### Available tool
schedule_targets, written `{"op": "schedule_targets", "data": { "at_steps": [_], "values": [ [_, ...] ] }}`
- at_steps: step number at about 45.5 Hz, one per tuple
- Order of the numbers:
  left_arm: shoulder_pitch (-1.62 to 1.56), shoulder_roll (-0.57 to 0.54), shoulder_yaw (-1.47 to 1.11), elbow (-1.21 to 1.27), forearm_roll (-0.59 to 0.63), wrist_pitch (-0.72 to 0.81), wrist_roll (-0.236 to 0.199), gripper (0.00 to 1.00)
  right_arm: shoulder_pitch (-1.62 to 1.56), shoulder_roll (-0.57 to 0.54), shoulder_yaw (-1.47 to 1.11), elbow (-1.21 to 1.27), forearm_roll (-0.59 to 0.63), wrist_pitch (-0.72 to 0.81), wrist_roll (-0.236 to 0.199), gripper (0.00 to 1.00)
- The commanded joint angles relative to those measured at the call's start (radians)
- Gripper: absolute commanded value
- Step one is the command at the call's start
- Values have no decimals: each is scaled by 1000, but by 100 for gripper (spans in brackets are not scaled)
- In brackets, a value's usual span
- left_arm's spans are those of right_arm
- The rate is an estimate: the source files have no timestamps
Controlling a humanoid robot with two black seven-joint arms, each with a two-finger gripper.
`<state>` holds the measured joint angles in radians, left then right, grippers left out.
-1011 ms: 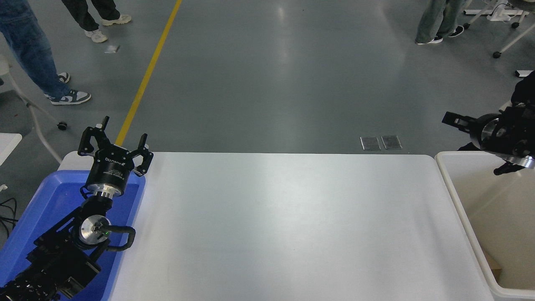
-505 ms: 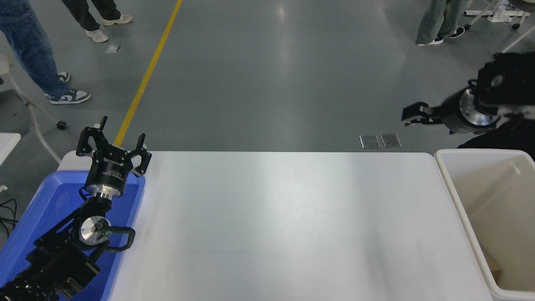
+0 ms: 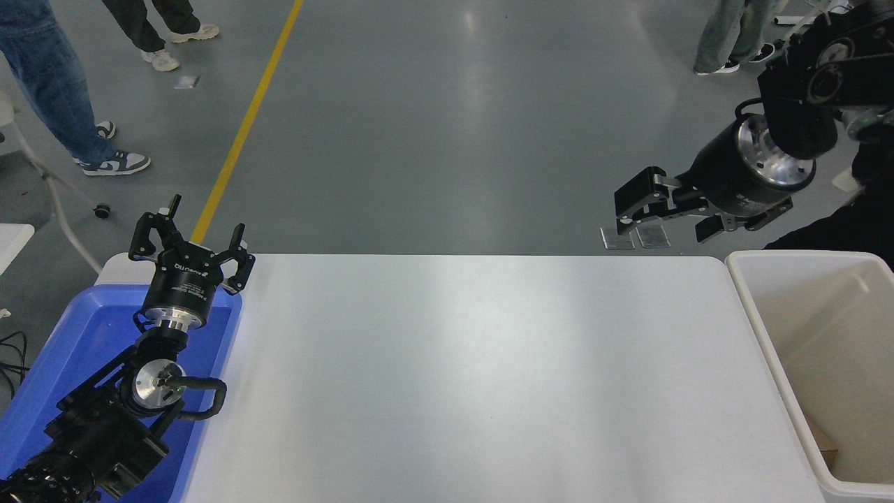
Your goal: Pick up paper ball place in dustbin
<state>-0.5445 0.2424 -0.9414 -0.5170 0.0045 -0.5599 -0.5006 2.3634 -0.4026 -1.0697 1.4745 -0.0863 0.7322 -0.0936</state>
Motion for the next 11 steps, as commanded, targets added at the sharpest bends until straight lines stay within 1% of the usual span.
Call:
{"op": "schedule_targets", "data": {
  "at_steps": [1, 11],
  "values": [
    [0, 0, -1, 0, 0, 1, -1, 98, 48, -12, 51, 23, 0, 53, 0, 100],
    [1, 0, -1, 0, 0, 0, -1, 98, 48, -12, 54, 24, 0, 53, 0, 100]
  ]
}}
